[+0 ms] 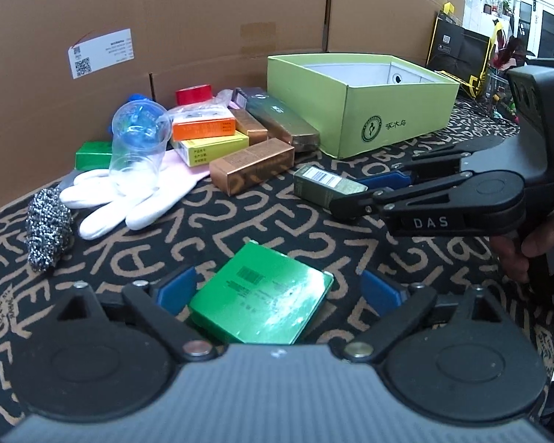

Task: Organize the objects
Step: 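Carry the green box and slim box toward the lime-green box with both tools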

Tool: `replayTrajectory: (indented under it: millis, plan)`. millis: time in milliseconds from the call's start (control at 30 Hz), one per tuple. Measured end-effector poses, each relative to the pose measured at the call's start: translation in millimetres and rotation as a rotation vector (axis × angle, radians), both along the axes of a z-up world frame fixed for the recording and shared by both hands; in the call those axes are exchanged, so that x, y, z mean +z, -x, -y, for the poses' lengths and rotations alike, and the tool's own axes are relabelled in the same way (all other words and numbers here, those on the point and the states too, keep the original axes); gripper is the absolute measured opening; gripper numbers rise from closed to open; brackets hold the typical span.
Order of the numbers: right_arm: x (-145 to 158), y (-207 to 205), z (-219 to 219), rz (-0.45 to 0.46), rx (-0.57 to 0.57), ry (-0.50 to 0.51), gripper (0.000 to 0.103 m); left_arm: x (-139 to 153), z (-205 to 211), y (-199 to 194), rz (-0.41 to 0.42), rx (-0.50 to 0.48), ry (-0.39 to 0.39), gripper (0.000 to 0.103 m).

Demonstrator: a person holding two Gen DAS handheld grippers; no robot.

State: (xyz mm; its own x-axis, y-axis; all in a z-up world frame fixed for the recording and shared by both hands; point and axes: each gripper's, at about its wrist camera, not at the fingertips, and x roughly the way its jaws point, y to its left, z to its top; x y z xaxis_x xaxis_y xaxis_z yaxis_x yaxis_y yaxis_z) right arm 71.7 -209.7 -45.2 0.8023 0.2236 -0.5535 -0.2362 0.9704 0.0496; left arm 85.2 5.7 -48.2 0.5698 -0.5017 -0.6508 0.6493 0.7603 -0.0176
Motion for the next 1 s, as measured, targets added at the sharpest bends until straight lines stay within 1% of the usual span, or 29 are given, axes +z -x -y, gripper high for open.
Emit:
replayTrajectory:
  millis: [67, 100, 167, 233, 267, 300, 333, 400, 467, 533, 567, 633, 733, 800, 900, 1000]
  plan:
    - [0.0, 0.2, 0.2, -0.003, -0.001, 0.001, 0.028, -0.2, 1.4, -1.0, -0.005, 0.016, -0.014, 0.089]
    - [0.0, 0.8, 0.4, -0.005, 0.005, -0.001, 0.028, -0.2, 2.7, -2.1, -0.010, 0.035, -0.035, 0.080]
    - [-0.1, 1.5, 0.8, -0.007, 0.008, -0.003, 0.028, 1.6, 5.4, -1.2, -0.026, 0.074, -0.056, 0.080]
    - [-0.2, 0.9, 0.8, -0.007, 0.008, -0.004, 0.028, 2.3, 9.5, 3.0, -0.019, 0.092, -0.081, 0.081]
    - [-0.4, -0.3, 0.7, -0.009, 0.008, -0.005, 0.029, 2.0, 11.6, 5.3, -0.011, 0.093, -0.092, 0.084]
    - [-0.5, -1.8, 0.0, -0.011, 0.006, -0.006, 0.030, 0.9, 13.4, 6.3, -0.010, 0.092, -0.097, 0.094]
    - [-0.5, -3.0, -0.6, -0.010, 0.006, -0.004, 0.033, -0.6, 14.7, 6.7, -0.010, 0.091, -0.099, 0.098]
    - [-0.5, -5.3, -2.5, -0.007, 0.013, 0.005, 0.034, -4.7, 15.5, 4.3, -0.024, 0.095, -0.101, 0.098]
    - [-0.9, -7.9, -4.3, -0.005, 0.017, 0.013, 0.034, -8.0, 11.8, -0.5, -0.053, 0.110, -0.079, 0.095]
    - [-2.9, -11.8, -4.5, -0.014, 0.020, 0.016, 0.034, -6.2, 7.5, -1.9, -0.050, 0.123, -0.061, 0.081]
    - [-3.3, -12.6, -4.0, -0.016, 0.024, 0.011, 0.034, -4.6, 6.4, -2.6, -0.054, 0.128, -0.061, 0.081]
    - [-2.6, -11.5, -2.4, -0.010, 0.026, 0.001, 0.026, -3.7, 5.0, -2.6, -0.065, 0.138, -0.049, 0.080]
    - [0.3, -5.1, 2.3, 0.005, 0.043, -0.031, 0.026, -0.7, 5.2, -0.8, -0.074, 0.153, -0.039, 0.080]
    - [5.2, 1.2, 6.8, 0.025, 0.050, -0.049, 0.026, 6.2, 4.3, -1.4, -0.087, 0.152, -0.001, 0.080]
    - [19.6, 11.2, 20.6, 0.079, 0.039, -0.063, 0.026, 22.9, 9.1, -6.0, -0.077, 0.150, 0.045, 0.080]
    - [38.7, 16.6, 41.8, 0.144, -0.001, -0.081, 0.026, 45.1, 23.1, -12.3, -0.054, 0.122, 0.096, 0.080]
